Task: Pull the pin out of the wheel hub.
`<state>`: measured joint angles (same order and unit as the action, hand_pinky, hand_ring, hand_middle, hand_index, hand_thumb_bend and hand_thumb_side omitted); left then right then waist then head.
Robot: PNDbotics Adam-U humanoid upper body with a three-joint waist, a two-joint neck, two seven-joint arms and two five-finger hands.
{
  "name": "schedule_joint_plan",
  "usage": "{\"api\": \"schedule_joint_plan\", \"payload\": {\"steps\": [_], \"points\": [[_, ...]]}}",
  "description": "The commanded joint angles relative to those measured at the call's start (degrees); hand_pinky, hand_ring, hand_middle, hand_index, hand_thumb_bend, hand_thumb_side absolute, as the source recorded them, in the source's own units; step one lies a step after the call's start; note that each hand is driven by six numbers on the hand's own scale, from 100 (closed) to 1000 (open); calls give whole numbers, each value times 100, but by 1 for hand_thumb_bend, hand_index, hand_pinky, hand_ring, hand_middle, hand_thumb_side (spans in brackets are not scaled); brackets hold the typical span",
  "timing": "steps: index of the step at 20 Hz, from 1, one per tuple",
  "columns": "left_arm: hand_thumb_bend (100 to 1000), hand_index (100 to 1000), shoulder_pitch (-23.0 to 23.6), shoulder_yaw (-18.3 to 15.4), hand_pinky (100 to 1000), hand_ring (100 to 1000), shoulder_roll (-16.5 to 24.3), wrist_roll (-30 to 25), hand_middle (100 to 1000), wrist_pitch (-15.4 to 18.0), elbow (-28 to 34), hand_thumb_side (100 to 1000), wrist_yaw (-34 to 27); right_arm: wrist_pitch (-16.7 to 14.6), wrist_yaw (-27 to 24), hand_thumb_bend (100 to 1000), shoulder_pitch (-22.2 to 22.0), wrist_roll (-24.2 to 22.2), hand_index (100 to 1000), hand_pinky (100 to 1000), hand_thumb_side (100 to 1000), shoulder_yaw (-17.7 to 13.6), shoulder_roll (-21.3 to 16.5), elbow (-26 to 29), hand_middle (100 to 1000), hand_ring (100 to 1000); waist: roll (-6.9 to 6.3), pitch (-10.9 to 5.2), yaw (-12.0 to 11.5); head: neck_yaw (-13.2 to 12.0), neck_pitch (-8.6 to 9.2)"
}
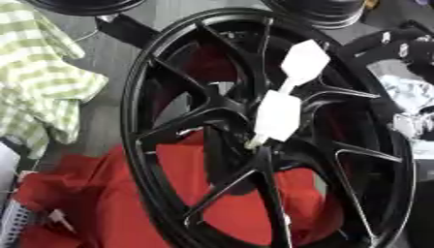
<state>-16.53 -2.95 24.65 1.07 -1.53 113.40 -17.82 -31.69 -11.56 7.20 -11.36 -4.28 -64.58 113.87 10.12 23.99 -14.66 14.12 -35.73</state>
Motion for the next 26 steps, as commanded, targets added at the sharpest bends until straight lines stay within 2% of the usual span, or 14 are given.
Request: {"api": "schedule_joint_plan", "payload": {"steps": [1,5,11,19,26], "points": [[100,741,-54,-2,574,657,60,-23,586,4,119,740,5,152,73,100,124,33,844,942,225,-146,-286,72,865,894,-24,-107,-12,128,72],[100,741,-50,-4,574,657,50,-23,586,-4,119,743,24,258,179,100,214,-25,856,944,214,-143,-282,72,877,902,4,-76,-74,319,20],[100,741,-90,12,574,656,44,-43,585,7,119,743,51,345,371,100,291,-17,872,948,208,-139,-275,72,891,915,27,-25,-194,474,-15],[100,741,-106,24,573,655,48,-44,584,5,119,748,91,403,324,100,357,27,889,958,209,-166,-248,72,907,926,61,67,-254,516,75],[100,741,-111,36,572,655,54,-57,584,2,119,751,141,584,234,100,339,36,888,960,209,-215,-200,72,909,926,100,110,-281,577,206]]}}
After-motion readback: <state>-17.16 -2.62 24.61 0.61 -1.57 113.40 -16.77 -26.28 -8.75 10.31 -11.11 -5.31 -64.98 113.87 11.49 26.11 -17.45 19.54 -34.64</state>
